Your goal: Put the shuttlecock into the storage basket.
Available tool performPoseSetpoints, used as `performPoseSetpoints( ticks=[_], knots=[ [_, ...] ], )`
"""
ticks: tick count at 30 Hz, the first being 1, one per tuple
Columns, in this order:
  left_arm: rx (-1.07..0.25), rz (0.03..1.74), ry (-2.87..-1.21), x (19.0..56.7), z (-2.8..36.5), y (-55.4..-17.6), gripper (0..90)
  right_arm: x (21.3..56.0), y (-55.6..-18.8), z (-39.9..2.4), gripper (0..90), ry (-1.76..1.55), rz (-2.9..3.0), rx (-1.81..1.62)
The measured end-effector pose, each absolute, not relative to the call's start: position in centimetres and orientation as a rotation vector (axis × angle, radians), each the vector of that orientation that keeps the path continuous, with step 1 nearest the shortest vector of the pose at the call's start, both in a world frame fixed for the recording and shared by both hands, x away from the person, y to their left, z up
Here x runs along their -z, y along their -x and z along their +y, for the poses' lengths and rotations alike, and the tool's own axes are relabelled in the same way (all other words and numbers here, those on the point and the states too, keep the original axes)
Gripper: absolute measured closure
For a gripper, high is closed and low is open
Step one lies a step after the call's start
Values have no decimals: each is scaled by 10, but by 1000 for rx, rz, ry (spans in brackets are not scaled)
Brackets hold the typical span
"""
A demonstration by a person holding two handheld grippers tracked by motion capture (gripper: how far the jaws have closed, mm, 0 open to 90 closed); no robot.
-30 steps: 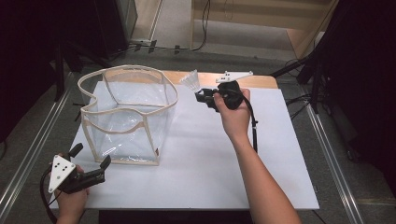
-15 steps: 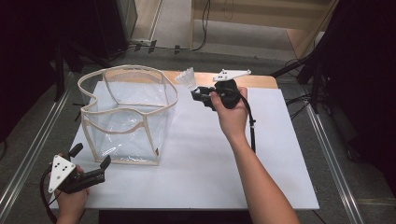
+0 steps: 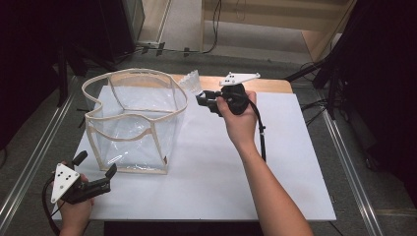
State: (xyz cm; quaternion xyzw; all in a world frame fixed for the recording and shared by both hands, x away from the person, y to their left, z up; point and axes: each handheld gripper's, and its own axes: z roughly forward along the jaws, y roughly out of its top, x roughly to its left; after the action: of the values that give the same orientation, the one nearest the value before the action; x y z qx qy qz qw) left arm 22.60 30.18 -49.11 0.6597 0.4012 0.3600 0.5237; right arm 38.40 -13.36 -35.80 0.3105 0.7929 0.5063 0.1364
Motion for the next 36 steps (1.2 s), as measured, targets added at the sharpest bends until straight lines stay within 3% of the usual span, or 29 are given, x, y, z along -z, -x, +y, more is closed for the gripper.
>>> performPoseSetpoints(
  ticks=[36],
  knots=[
    [-861,960,-1577,491,302,-226,3,338,-383,-107,632,-823,2326,-1470]
  ],
)
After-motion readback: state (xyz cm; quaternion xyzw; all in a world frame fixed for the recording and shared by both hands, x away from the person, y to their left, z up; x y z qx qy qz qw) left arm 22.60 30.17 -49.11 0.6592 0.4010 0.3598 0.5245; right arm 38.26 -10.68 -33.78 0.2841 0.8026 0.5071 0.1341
